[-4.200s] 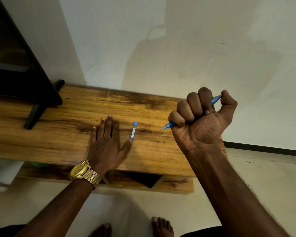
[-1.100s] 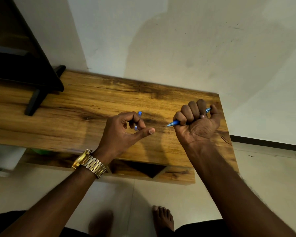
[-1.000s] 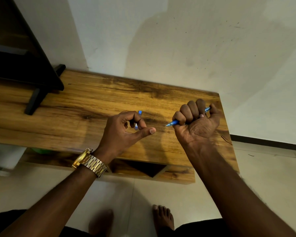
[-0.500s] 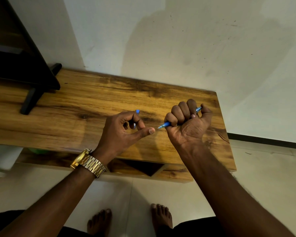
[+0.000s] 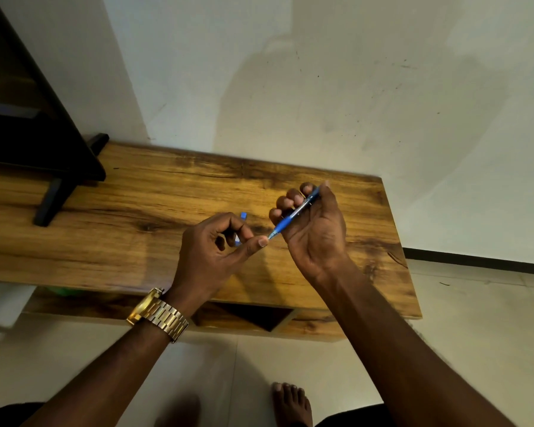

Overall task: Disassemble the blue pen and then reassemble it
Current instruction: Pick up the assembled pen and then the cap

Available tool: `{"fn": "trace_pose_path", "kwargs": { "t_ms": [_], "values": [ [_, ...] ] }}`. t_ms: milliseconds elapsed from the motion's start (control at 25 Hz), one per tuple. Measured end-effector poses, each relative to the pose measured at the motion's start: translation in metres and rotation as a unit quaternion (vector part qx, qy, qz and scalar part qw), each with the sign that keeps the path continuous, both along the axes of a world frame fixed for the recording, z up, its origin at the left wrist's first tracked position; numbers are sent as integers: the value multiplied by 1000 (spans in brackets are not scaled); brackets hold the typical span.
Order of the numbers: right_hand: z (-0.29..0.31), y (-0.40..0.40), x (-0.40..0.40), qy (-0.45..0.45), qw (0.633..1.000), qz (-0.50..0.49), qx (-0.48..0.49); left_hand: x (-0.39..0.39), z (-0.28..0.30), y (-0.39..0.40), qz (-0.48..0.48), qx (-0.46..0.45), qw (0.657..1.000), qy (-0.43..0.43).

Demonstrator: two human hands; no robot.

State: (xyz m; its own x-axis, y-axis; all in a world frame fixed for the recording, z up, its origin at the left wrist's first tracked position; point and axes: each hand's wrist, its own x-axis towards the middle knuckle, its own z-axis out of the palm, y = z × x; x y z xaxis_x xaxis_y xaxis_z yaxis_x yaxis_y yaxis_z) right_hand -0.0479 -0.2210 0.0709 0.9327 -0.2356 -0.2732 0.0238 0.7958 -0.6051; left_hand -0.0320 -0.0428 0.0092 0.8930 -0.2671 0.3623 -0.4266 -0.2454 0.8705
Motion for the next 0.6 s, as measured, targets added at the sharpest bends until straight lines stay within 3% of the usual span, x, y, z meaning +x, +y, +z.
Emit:
{"fn": "trace_pose_path", "kwargs": {
  "t_ms": [280, 320, 400, 480, 600],
  "values": [
    [-11, -15, 6, 22, 959, 97, -267, 5, -2, 5, 10, 15, 1000, 0],
    [-14, -18, 7, 24, 937, 98, -334, 6, -4, 5, 6, 31, 999, 1],
    [-23, -27, 8, 63, 855, 91, -506, 11, -6, 8, -11, 80, 997, 7],
    [-33, -31, 9, 127, 775, 83, -614, 20, -10, 18, -5, 197, 980, -30],
    [-47, -30, 10, 182, 755, 91, -623, 35, -22, 40, 50, 379, 922, -60]
  ]
}}
